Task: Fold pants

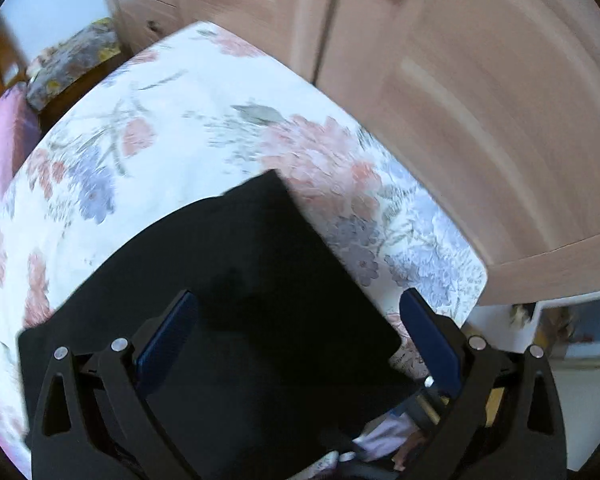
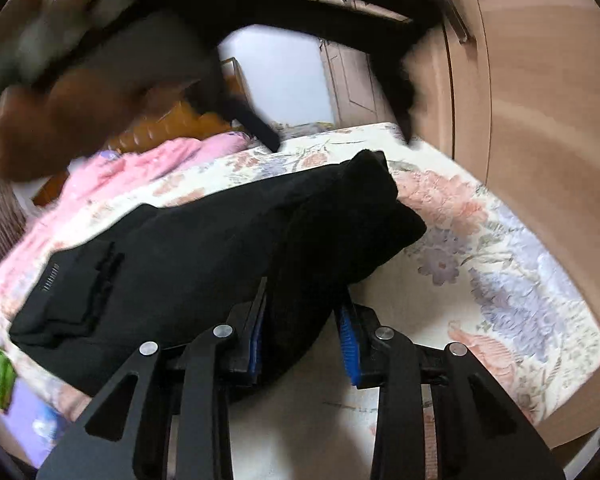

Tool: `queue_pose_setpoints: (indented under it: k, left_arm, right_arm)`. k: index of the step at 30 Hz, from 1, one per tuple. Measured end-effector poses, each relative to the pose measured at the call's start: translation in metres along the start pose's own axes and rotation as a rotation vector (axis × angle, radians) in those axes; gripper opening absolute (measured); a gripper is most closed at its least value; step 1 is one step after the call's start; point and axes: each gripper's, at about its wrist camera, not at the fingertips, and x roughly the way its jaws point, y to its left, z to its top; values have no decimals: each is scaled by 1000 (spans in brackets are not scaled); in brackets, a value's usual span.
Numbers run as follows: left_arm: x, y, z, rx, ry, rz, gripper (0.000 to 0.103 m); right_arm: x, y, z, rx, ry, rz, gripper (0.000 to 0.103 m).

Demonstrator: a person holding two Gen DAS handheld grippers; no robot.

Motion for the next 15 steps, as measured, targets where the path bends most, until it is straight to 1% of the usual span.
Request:
queue_pose_setpoints:
  k: [1, 2, 4, 7, 8, 10, 11, 12, 13, 14, 15]
  left_arm:
    - [7, -11, 7, 27, 40, 44, 101]
    - [19, -27, 15, 74, 104, 118, 101]
    - [39, -48, 21, 149, 192, 219, 101]
    - [63, -77, 26, 255, 288, 361, 101]
    - [67, -80, 27, 267, 303, 378, 101]
    - [81, -87, 27, 306, 364, 432, 101]
    - [88, -89, 24, 332, 397, 464, 101]
    - [97, -89, 19, 366, 427, 513, 101]
    - [102, -87, 16, 384, 443, 555, 98]
    - [104, -84, 14, 387, 450, 575, 80]
    - [106, -77, 12, 372, 467, 581, 70]
  right_arm:
    - [1, 2, -1, -9, 2, -18, 32]
    - [2, 4, 0, -20, 2, -29, 32]
    - [-2, 7, -3, -42, -5, -49, 32]
    - [-2, 13, -6, -60, -11, -65, 32]
    - [-1, 15, -5, -68, -12, -69, 32]
    - [-1, 17, -6, -81, -15, -77, 32]
    - [-2, 18, -6, -84, -16, -78, 32]
    - [-2, 17, -7, -86, -17, -81, 32]
    - [0, 20, -7, -87, -17, -82, 32]
    - [0, 20, -7, -84, -17, -82, 32]
    - [0, 20, -7, -79, -16, -80, 32]
